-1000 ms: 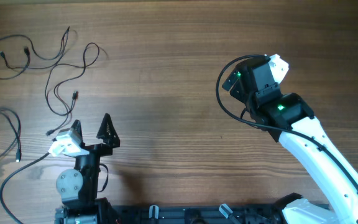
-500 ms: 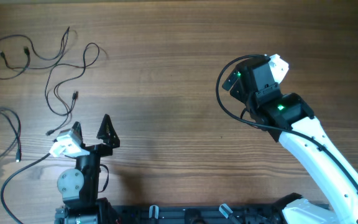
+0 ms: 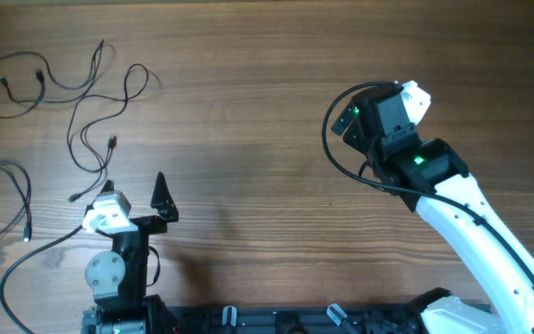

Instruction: Untangle cables

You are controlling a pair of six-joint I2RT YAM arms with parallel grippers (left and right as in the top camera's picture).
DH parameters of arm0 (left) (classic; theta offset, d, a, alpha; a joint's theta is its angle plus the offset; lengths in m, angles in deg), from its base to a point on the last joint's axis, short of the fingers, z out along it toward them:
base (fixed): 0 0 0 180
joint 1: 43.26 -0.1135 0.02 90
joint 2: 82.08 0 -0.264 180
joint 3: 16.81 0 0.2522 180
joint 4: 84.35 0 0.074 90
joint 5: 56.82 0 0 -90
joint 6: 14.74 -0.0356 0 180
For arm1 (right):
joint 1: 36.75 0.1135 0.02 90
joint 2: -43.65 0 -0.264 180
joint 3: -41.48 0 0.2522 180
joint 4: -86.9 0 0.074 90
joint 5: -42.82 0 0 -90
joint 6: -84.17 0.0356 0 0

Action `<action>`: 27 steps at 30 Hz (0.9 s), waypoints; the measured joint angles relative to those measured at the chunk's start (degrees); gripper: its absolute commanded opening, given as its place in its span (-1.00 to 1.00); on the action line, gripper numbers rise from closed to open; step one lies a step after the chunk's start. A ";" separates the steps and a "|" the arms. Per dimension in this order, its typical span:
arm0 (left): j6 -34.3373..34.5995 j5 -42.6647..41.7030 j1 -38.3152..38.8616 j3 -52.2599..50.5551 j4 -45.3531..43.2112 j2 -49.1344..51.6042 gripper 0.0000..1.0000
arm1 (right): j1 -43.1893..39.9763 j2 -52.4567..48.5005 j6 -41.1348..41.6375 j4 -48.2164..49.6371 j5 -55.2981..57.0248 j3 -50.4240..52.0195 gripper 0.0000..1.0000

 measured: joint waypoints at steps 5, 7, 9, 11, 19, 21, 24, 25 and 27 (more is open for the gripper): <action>-11.63 -0.04 0.00 0.00 -0.02 0.00 1.00 | 0.00 0.00 0.00 0.00 0.00 0.00 1.00; -14.56 -0.04 0.00 0.00 -0.02 0.00 1.00 | 0.00 0.00 0.02 0.00 0.00 0.00 1.00; -15.87 -0.02 0.00 0.00 -0.02 0.00 1.00 | 0.00 0.00 0.02 0.02 0.00 0.00 1.00; -16.39 -0.02 0.00 0.00 -0.02 0.00 1.00 | 0.00 0.00 0.00 0.00 0.00 0.00 1.00; -16.83 -0.02 0.00 0.00 -0.02 0.00 1.00 | 0.00 0.00 0.02 0.00 -0.17 0.00 1.00; -16.83 -0.02 0.00 0.00 -0.02 0.00 1.00 | 0.00 0.07 0.00 0.00 -0.26 0.00 1.00; -16.83 -0.02 0.00 0.00 -0.02 0.00 1.00 | 0.00 0.52 0.00 0.00 -0.44 0.00 1.00; -16.83 -0.02 0.00 0.00 -0.02 0.00 1.00 | 0.00 0.90 0.02 0.00 -0.44 0.00 1.00; -16.83 -0.02 0.00 0.00 -0.02 0.00 1.00 | 0.00 1.73 0.02 0.00 -0.46 0.00 0.99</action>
